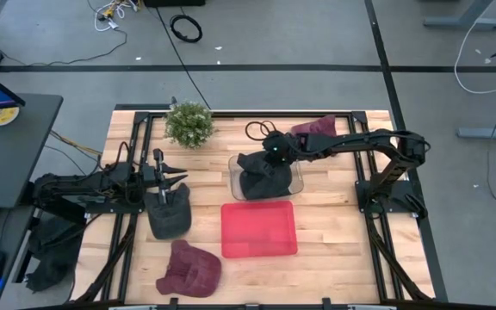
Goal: Pick & Place hat
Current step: Put the top black cap into the transparent bin, then put the top dark pink cap into the pink bin
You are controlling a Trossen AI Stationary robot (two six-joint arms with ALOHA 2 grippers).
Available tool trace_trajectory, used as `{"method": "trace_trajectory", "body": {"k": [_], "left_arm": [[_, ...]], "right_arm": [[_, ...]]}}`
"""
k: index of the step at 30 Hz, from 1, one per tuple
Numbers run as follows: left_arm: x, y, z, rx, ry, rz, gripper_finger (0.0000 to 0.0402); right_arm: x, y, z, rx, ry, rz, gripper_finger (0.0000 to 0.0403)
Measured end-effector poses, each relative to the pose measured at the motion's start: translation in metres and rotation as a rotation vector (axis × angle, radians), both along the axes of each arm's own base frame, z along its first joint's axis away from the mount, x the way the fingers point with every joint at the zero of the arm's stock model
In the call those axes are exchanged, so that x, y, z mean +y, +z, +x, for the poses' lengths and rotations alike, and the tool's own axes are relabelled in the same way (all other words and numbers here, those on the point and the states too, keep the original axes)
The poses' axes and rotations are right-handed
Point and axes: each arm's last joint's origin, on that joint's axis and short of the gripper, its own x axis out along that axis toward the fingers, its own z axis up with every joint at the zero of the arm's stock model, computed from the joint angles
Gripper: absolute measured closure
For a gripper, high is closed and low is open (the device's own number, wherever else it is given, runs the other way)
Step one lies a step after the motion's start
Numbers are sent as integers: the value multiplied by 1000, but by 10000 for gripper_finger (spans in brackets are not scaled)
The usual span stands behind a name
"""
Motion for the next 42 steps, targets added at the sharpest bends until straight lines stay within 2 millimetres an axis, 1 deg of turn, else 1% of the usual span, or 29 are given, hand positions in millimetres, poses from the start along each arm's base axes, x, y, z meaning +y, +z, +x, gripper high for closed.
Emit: {"method": "trace_trajectory", "body": {"k": [3, 9, 18, 21, 27, 30, 35, 42], "left_arm": [[0, 0, 0, 1, 0, 0, 335], [0, 0, 0, 1, 0, 0, 335], [0, 0, 0, 1, 0, 0, 335], [0, 0, 0, 2, 0, 0, 335], [0, 0, 0, 2, 0, 0, 335], [0, 0, 0, 2, -1, 0, 335], [0, 0, 0, 3, 0, 0, 335], [0, 0, 0, 3, 0, 0, 335]], "right_arm": [[0, 0, 0, -1, 22, 3, 364], [4, -1, -3, 25, 68, 91, 397], [3, -1, -3, 26, 102, 83, 400], [3, 3, -4, 7, 132, 67, 401], [8, 22, -14, -45, 149, 65, 401], [14, 31, -18, -53, 163, 56, 398], [26, 45, -20, -100, 214, -2, 397], [30, 66, -26, -171, 205, -91, 396]]}}
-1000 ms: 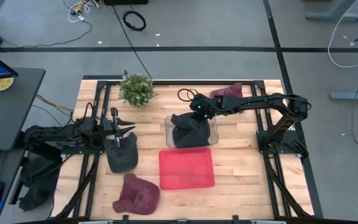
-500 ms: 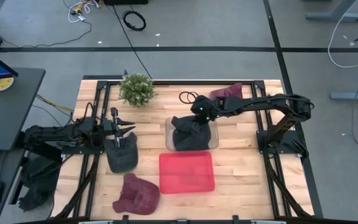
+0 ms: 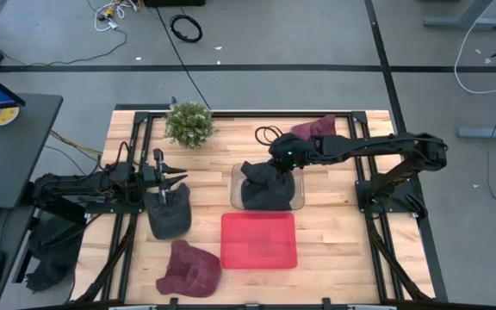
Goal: Pick & Place hat
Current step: Put the top dark pink cap into the pink bin
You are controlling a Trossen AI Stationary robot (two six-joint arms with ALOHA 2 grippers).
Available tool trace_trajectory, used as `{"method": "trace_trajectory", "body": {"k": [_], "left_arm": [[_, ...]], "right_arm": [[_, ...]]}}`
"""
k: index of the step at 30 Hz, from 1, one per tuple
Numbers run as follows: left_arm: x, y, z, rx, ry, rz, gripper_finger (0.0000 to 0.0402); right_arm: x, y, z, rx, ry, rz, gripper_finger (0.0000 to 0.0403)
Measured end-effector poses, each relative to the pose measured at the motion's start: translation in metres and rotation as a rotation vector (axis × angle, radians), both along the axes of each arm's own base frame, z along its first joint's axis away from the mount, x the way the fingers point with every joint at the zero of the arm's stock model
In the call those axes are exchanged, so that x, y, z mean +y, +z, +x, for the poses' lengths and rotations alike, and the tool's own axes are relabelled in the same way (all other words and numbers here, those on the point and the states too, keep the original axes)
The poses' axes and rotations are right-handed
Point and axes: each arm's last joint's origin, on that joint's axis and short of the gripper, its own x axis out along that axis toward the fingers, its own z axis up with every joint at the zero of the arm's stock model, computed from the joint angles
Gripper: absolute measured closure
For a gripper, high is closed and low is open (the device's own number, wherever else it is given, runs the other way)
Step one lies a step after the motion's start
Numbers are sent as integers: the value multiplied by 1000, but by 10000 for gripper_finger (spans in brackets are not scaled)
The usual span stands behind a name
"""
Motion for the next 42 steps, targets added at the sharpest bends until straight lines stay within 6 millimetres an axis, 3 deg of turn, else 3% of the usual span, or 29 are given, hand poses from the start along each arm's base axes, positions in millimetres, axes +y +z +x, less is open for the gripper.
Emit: {"method": "trace_trajectory", "body": {"k": [7, 17, 20, 26, 30, 39, 42], "left_arm": [[0, 0, 0, 0, 0, 0, 335], [0, 0, 0, 0, 0, 0, 335], [0, 0, 0, 0, 0, 0, 335], [0, 0, 0, 0, 0, 0, 335], [0, 0, 0, 0, 0, 0, 335], [0, 0, 0, 1, 0, 0, 335], [0, 0, 0, 1, 0, 0, 335]], "right_arm": [[1, 26, -6, -140, 25, -43, 396], [7, 59, -38, -203, 3, -65, 396], [7, 55, -47, -121, -111, -99, 396], [-1, 42, -73, 59, -568, -200, 395], [-9, 33, -88, 133, -757, -200, 395], [-39, -11, -103, 216, -876, -226, 395], [-49, -29, -108, 252, -824, -189, 395]]}}
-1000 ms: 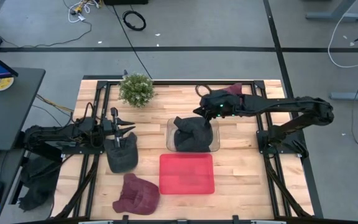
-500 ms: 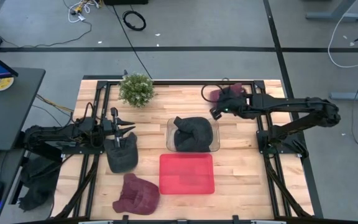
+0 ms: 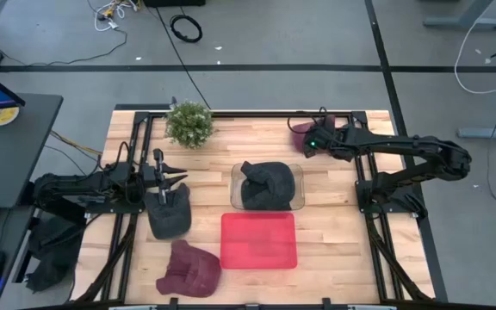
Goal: Pick & Place hat
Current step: Put the top dark pink cap into the pink bin
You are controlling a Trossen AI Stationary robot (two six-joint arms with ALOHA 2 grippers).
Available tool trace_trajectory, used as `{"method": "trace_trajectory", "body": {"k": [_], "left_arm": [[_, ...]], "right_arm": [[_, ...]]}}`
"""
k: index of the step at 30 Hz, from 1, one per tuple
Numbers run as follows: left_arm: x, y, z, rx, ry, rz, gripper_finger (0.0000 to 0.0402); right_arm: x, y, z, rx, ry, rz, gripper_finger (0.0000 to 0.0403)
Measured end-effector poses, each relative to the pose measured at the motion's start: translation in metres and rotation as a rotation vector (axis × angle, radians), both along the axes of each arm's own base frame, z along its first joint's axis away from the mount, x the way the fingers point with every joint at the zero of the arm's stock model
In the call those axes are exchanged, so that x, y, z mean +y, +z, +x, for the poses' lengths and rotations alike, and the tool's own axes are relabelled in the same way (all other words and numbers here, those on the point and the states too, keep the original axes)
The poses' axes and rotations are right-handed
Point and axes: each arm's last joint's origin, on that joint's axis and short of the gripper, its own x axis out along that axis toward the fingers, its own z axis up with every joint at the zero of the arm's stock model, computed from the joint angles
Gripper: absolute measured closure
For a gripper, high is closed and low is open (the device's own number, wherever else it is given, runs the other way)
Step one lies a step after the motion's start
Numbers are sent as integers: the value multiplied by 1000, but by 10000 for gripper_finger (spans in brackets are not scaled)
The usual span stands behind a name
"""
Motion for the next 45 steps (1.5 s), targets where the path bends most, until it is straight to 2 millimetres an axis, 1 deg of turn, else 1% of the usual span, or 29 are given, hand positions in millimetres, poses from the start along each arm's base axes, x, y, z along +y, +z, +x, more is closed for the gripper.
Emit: {"method": "trace_trajectory", "body": {"k": [2, 4, 7, 11, 16, 22, 25, 28, 31, 33, 38, 45], "left_arm": [[0, 0, 0, 0, 0, 0, 335], [0, 0, 0, 0, 0, 0, 335], [0, 0, 0, 0, 0, 0, 335], [0, 0, 0, 0, 0, 0, 335], [0, 0, 0, 0, 0, 0, 335], [0, 0, 0, 0, 0, 0, 335], [0, 0, 0, 0, 0, 0, 335], [0, 0, 0, 0, 0, 0, 335], [0, 0, 0, 0, 0, 0, 335], [0, 0, 0, 0, 0, 0, 335], [0, 0, 0, 0, 0, 0, 335], [0, 0, 0, 0, 0, 0, 335]], "right_arm": [[-5, -13, -1, -13, 56, 22, 394], [-11, -20, 0, -51, 97, 33, 390], [-20, -24, -2, -92, 110, 33, 379], [-24, -25, -4, -92, 97, 30, 354], [-24, -26, -6, -73, 88, 23, 303], [-25, -26, -7, -55, 56, -10, 222], [-25, -32, -10, -71, 34, -12, 189], [-28, -45, -18, -69, -2, -8, 170], [-33, -56, -27, -88, -26, -5, 164], [-36, -62, -30, -128, -6, 25, 163], [-41, -64, -28, -252, 57, 44, 172], [-41, -68, -27, -237, 44, 63, 196]]}}
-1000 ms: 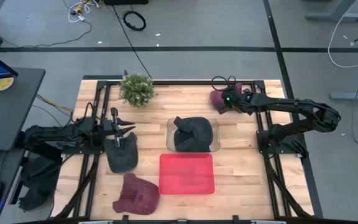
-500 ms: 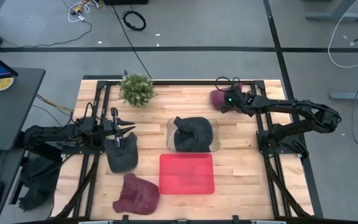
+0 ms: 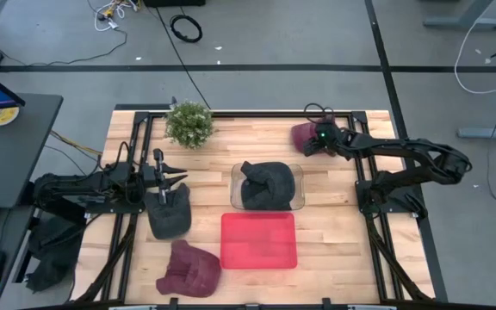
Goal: Pick & Place hat
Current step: Put the top dark pink cap into the pink bin
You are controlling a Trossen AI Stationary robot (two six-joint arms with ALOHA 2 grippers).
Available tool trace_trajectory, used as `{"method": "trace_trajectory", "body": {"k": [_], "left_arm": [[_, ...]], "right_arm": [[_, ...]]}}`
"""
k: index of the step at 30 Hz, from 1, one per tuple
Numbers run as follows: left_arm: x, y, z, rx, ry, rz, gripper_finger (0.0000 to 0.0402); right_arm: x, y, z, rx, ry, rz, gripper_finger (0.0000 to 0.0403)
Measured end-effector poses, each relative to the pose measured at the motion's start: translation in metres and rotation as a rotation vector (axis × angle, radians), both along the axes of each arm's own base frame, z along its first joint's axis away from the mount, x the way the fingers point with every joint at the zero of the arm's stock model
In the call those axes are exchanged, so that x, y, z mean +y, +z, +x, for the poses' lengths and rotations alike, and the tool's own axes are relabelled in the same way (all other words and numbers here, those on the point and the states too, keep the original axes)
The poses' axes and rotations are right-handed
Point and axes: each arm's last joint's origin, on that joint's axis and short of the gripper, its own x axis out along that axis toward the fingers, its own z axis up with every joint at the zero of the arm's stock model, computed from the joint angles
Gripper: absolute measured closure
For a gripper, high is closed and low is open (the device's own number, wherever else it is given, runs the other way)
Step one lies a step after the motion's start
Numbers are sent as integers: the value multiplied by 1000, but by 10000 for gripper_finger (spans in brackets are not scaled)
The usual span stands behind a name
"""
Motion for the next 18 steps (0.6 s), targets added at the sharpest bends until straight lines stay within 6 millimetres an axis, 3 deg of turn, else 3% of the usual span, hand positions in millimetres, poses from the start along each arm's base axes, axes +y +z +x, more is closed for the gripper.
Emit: {"method": "trace_trajectory", "body": {"k": [7, 10, 13, 18], "left_arm": [[0, 0, 0, 0, 0, 0, 335], [0, 0, 0, 0, 0, 0, 335], [0, 0, 0, 0, 0, 0, 335], [0, 0, 0, 0, 0, 0, 335]], "right_arm": [[-6, -11, 2, 48, 1, 12, 228], [-8, -11, 3, 54, 27, -3, 278], [-7, -9, 3, 74, 86, -17, 371], [-3, 1, 2, 75, 86, -80, 397]]}}
